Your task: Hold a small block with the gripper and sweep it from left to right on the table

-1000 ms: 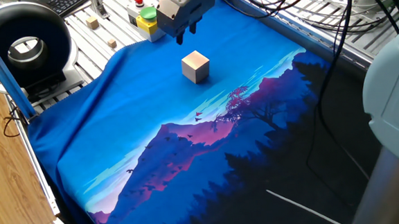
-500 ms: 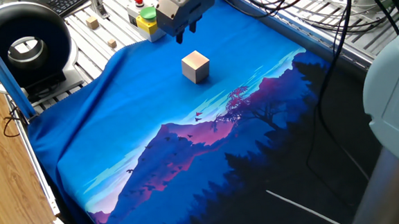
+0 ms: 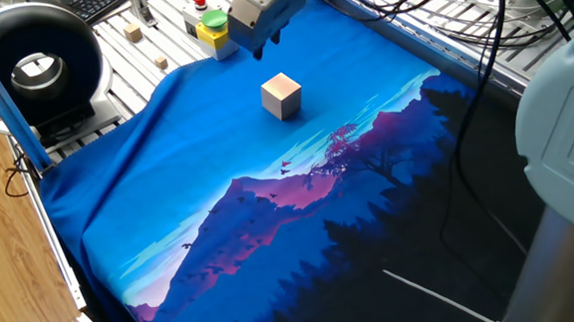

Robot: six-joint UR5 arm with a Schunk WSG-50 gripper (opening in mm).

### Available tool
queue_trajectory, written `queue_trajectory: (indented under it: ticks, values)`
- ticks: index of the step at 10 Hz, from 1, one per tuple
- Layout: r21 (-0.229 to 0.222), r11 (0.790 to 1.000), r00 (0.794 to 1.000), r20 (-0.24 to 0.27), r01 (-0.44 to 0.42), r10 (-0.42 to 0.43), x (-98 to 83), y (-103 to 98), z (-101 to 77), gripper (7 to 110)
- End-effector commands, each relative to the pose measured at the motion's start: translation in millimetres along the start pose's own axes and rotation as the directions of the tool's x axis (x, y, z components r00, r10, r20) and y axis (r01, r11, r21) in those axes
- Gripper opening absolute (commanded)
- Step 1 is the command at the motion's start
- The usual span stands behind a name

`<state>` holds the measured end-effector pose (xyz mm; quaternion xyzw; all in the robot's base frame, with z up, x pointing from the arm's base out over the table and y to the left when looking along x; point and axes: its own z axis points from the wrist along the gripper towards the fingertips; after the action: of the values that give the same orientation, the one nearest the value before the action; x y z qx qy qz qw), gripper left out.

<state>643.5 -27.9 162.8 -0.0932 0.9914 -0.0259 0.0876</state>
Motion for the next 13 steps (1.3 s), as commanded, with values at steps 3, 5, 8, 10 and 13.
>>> queue_trajectory:
  ticks: [3,5,8,10,13]
  values:
    - [-0.046,0.999,1.0,0.024,0.003,-0.001,-13.8,-5.4,21.8,66]
    - [-0.025,1.0,1.0,0.009,0.014,-0.014,-15.6,-14.6,32.7,66]
    - [0.054,0.999,1.0,-0.03,-0.007,0.009,0.7,-47.7,50.4,88]
    - [0.015,0.999,0.999,-0.005,-0.035,0.035,-1.3,-44.7,62.0,88]
    - [-0.007,0.994,0.992,-0.076,-0.105,0.104,13.9,-34.9,58.0,88]
